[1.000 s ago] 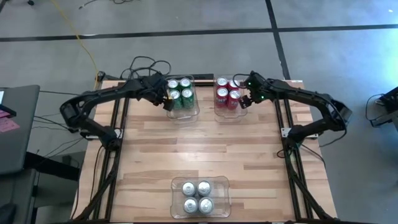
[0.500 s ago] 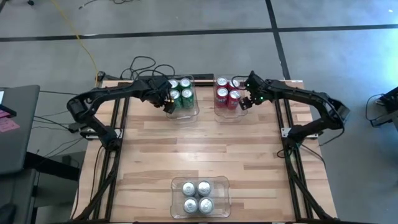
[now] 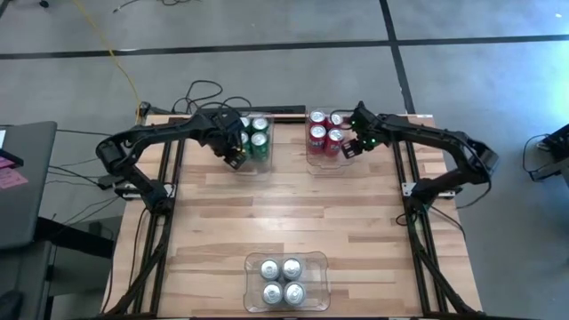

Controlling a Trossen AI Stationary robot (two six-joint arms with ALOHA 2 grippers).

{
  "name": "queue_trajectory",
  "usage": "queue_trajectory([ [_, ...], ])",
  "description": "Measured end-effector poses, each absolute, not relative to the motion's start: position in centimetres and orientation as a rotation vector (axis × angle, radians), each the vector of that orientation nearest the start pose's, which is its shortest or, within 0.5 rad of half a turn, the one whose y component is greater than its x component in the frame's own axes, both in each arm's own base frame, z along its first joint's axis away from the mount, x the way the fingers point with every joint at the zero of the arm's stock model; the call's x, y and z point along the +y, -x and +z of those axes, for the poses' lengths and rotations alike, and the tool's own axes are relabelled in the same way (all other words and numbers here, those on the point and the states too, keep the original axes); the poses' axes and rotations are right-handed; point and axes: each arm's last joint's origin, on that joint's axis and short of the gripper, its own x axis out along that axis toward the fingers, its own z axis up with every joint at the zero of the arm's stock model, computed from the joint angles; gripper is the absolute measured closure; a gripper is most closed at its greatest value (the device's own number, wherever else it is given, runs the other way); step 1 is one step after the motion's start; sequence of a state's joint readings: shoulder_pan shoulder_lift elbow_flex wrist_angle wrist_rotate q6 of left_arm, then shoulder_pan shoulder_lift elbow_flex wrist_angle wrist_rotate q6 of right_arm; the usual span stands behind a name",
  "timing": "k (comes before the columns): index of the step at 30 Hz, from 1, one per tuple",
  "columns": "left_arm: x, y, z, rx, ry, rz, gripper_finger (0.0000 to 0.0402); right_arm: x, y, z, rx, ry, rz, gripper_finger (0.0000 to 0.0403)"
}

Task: Sort soda cans
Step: Adjust the transparent bins

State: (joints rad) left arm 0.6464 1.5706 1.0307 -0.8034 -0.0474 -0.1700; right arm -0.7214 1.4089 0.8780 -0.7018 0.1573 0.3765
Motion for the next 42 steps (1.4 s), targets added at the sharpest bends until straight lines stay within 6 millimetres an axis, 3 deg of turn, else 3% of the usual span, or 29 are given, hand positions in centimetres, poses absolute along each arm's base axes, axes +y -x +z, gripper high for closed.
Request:
queue_trajectory([
  [10, 16.7, -22.0, 19.7, 1.316, 0.586, 0.712, 0.0278, -15.7, -17.2, 23.0, 0.961, -0.646, -0.991, 0.0213],
  [18, 15.4, -22.4, 19.7, 1.358, 0.615, 0.708, 0.0279, -15.3, -18.5, 23.0, 0.916, -0.638, -0.963, 0.0179],
  [24, 14.4, -23.0, 19.7, 1.36, 0.611, 0.7, 0.0279, -15.2, -19.3, 22.6, 0.891, -0.659, -0.961, 0.0178],
  [29, 13.6, -23.3, 19.6, 1.377, 0.611, 0.694, 0.0279, -15.5, -19.9, 21.4, 0.929, -0.706, -0.971, 0.0205],
  [35, 12.9, -23.4, 19.7, 1.406, 0.6, 0.68, 0.0279, -15.7, -20.4, 19.9, 0.995, -0.741, -0.975, 0.0266],
  [42, 12.6, -23.0, 21.2, 1.331, 0.613, 0.689, 0.0279, -15.7, -20.5, 19.5, 1.012, -0.756, -0.981, 0.0333],
])
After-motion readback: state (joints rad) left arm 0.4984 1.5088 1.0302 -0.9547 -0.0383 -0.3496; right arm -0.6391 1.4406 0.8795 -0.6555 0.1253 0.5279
